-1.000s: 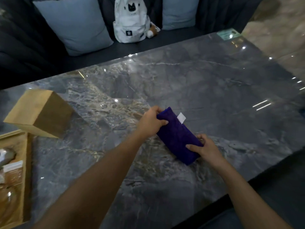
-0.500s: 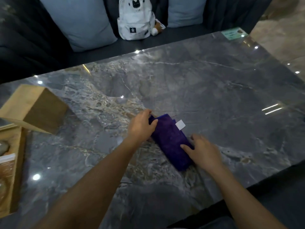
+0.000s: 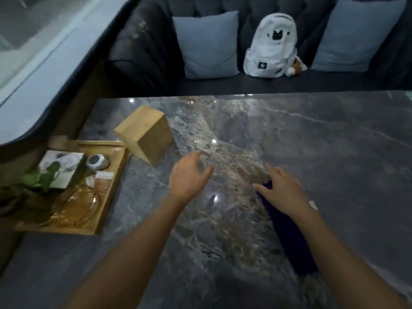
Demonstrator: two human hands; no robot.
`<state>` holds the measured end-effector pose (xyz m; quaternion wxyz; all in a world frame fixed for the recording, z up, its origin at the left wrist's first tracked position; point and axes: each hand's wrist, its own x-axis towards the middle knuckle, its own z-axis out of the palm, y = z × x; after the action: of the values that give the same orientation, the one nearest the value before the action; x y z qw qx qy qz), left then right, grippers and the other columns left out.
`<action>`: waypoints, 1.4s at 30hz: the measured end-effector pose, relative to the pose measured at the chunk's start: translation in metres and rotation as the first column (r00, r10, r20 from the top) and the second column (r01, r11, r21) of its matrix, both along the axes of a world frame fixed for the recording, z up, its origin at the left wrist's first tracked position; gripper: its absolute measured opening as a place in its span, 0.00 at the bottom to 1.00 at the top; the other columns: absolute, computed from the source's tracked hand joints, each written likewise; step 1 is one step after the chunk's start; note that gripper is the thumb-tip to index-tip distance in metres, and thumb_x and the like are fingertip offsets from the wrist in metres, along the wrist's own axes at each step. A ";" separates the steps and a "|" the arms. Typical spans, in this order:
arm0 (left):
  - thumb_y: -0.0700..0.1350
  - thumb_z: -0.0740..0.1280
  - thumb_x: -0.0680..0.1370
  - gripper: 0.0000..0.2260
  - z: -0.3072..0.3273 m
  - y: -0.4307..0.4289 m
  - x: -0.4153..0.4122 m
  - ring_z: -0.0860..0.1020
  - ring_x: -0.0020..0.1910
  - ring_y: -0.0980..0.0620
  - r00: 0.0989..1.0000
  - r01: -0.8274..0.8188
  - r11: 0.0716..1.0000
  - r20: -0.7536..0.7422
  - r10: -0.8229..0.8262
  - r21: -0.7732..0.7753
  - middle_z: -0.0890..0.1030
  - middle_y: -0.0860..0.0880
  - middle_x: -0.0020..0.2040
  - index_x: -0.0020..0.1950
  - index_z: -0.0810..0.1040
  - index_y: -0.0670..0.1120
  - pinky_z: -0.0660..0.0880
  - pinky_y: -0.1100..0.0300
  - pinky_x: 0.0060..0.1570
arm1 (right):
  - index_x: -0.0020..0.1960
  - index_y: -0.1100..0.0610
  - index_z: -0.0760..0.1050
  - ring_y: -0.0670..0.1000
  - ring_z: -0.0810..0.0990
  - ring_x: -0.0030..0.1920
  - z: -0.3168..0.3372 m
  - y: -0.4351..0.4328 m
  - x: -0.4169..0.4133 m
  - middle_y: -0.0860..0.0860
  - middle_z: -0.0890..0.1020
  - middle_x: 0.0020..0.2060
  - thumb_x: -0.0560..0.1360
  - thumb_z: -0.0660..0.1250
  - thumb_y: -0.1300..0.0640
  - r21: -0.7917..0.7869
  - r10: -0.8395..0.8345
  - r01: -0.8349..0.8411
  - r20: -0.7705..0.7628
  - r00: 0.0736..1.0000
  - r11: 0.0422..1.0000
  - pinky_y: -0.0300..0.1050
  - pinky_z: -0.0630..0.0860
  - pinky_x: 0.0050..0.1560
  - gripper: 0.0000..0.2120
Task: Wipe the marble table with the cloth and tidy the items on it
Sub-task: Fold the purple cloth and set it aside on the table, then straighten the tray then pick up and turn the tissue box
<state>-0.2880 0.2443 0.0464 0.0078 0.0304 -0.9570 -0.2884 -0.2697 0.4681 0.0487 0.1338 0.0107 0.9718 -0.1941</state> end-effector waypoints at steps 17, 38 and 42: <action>0.54 0.66 0.75 0.21 0.034 -0.206 0.037 0.76 0.58 0.45 0.870 -0.449 0.889 -0.185 0.457 0.086 0.79 0.44 0.59 0.62 0.74 0.44 0.72 0.52 0.56 | 0.70 0.58 0.63 0.61 0.71 0.63 0.034 -0.214 -0.064 0.59 0.74 0.63 0.74 0.64 0.46 -0.052 0.301 -0.322 -0.238 0.923 0.945 0.55 0.68 0.62 0.29; 0.51 0.60 0.72 0.20 -0.032 -0.284 0.125 0.63 0.64 0.49 0.529 -0.760 0.588 -0.262 0.807 0.276 0.70 0.37 0.63 0.57 0.73 0.38 0.56 0.53 0.64 | 0.62 0.59 0.67 0.61 0.73 0.60 -0.007 -0.418 -0.121 0.60 0.75 0.59 0.76 0.61 0.53 0.009 0.554 -0.554 -0.054 0.831 0.832 0.54 0.70 0.58 0.18; 0.46 0.67 0.72 0.23 -0.048 -0.287 0.129 0.65 0.64 0.39 0.345 -0.880 0.352 -0.080 0.935 0.320 0.68 0.33 0.63 0.62 0.67 0.35 0.62 0.43 0.64 | 0.68 0.57 0.63 0.61 0.70 0.65 -0.026 -0.429 -0.132 0.59 0.73 0.64 0.76 0.61 0.51 0.063 0.574 -0.571 -0.045 0.818 0.818 0.56 0.66 0.65 0.23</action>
<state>-0.1587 -0.0426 -0.0018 0.2838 0.5237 -0.7278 -0.3400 -0.4020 0.0388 0.0227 0.1557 -0.2847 0.9379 -0.1226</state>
